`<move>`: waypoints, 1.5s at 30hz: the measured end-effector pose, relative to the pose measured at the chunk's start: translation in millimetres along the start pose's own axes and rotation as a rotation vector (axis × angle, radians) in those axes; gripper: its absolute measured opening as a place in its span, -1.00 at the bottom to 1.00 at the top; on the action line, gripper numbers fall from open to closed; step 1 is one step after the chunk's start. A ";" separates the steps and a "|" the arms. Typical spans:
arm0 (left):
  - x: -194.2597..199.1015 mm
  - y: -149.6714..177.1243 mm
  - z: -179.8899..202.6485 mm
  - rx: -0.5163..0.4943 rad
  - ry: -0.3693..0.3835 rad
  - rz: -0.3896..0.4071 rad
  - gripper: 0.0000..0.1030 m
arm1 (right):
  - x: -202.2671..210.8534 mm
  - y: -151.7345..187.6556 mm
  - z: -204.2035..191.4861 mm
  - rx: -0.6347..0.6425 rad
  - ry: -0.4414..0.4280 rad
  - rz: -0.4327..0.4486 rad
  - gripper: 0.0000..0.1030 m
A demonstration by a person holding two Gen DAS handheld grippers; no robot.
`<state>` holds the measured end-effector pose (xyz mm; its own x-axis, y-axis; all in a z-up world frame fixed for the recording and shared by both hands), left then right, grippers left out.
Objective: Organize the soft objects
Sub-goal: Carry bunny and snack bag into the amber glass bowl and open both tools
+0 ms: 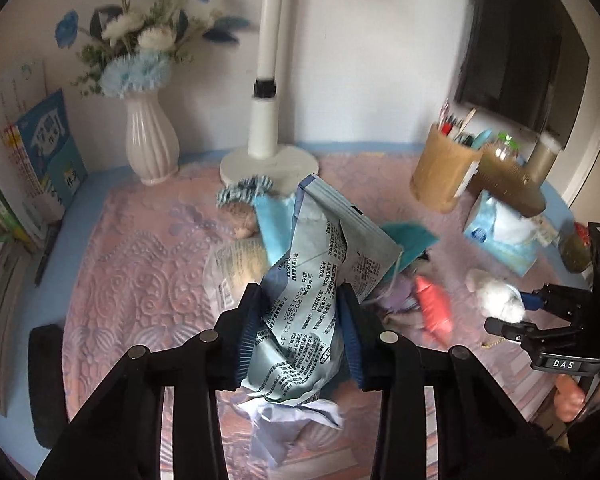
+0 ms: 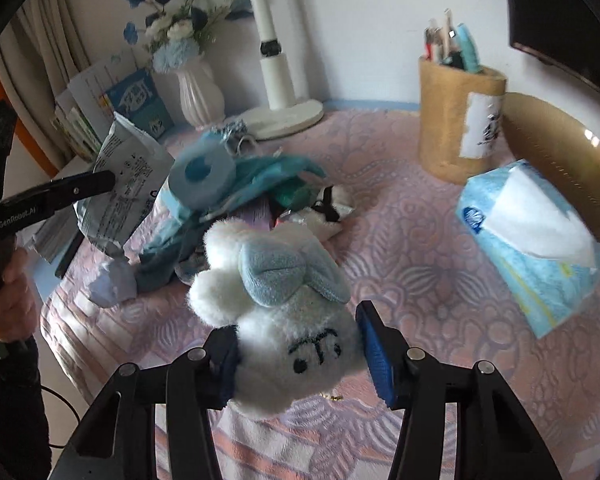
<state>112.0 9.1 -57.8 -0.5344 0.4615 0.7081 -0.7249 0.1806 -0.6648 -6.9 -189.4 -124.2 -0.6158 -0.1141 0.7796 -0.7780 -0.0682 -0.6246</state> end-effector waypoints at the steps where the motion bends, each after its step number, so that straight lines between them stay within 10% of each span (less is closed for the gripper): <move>1: 5.4 -2.8 3.8 -0.001 0.005 0.016 -0.33 | 5.8 -1.2 1.0 -0.005 0.004 0.013 0.00; 16: 40.2 -38.4 76.4 -0.022 0.117 0.122 -0.33 | 76.7 -20.1 44.0 -0.070 0.101 0.152 0.00; 45: -66.4 -117.2 283.2 -0.204 0.302 0.025 -0.33 | 118.9 -62.7 241.9 -0.371 0.355 0.194 0.01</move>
<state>109.3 -288.7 40.5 -0.3758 0.6983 0.6092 -0.5957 0.3215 -0.7361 -1.3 -438.5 -3.7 -0.7068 0.2558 0.6595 -0.5979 0.2822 -0.7503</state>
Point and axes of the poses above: each gripper's, at about its wrist camera, not at the fingertips, and x roughly against the way its jaws point, z to its right, y to its underside, the point moved 5 cm from there along -x, roughly the way its jaws point, and after that the axes turned 14 degrees about x, right-handed, at the moved point
